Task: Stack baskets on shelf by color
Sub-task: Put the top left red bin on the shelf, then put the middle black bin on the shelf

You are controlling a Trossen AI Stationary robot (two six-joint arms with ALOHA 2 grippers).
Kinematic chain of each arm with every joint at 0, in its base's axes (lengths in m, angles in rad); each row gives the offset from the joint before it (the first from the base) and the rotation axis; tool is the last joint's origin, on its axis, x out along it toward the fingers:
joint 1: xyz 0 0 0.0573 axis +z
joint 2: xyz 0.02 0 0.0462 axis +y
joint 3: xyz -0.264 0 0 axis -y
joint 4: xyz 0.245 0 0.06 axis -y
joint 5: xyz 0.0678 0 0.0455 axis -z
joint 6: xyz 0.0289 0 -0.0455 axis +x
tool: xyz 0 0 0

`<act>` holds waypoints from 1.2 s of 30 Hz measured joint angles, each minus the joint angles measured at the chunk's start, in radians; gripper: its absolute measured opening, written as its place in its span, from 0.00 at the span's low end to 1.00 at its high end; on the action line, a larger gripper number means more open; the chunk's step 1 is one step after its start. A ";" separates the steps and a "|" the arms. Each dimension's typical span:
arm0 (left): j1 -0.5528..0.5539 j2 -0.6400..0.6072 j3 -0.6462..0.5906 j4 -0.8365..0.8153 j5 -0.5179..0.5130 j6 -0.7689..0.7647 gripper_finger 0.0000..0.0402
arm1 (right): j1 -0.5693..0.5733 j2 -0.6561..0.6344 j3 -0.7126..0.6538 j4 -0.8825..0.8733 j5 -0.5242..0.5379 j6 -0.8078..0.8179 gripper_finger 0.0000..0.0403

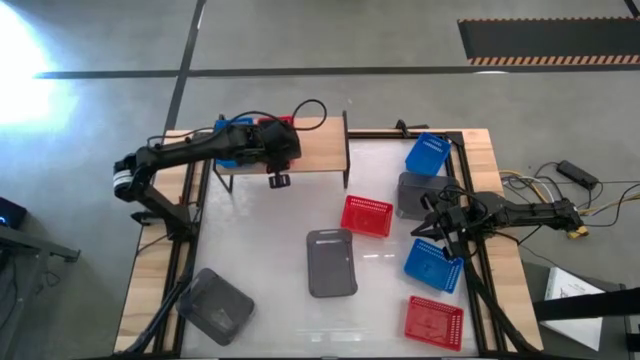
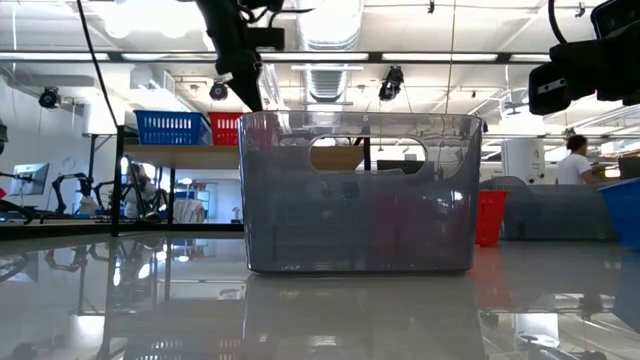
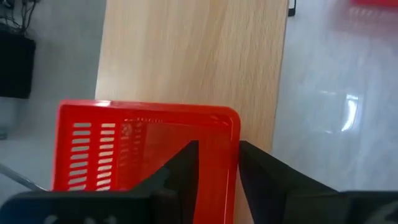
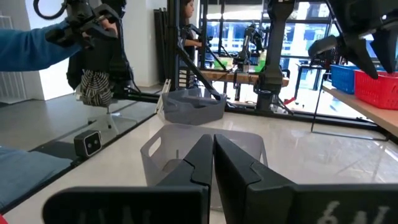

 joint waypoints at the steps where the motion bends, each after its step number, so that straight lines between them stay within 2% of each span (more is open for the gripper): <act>1: -0.002 -0.007 0.008 -0.012 0.001 -0.011 0.24 | 0.000 0.000 0.000 0.000 0.000 0.001 0.02; 9: -0.066 -0.109 0.037 -0.047 0.028 -0.213 0.24 | 0.000 0.000 0.000 0.000 0.000 0.000 0.02; 13: -0.196 -0.139 -0.002 -0.011 0.039 -0.269 0.23 | 0.000 0.000 0.000 0.000 0.000 -0.001 0.02; 16: -0.341 -0.130 -0.047 0.074 0.038 -0.291 0.21 | 0.000 0.000 0.000 0.000 0.000 -0.001 0.02; 19: -0.488 -0.103 -0.112 0.256 0.023 -0.291 0.19 | 0.000 0.000 0.000 0.000 0.000 0.001 0.02; 23: -0.645 -0.037 -0.206 0.584 0.006 -0.284 0.16 | 0.000 0.000 0.000 0.000 0.000 0.000 0.02; 27: -0.741 0.066 -0.297 1.058 0.027 -0.290 0.16 | 0.000 0.000 0.000 0.000 0.000 -0.001 0.02; 29: -0.762 0.126 -0.303 1.193 0.039 -0.282 0.16 | 0.000 0.000 0.000 0.000 0.000 0.000 0.02; 31: -0.775 0.177 -0.270 1.147 0.039 -0.274 0.16 | 0.000 0.000 0.000 0.000 0.000 -0.001 0.02; 36: -0.792 0.316 -0.091 0.774 0.030 -0.375 0.24 | 0.000 0.000 0.000 0.000 0.000 0.000 0.02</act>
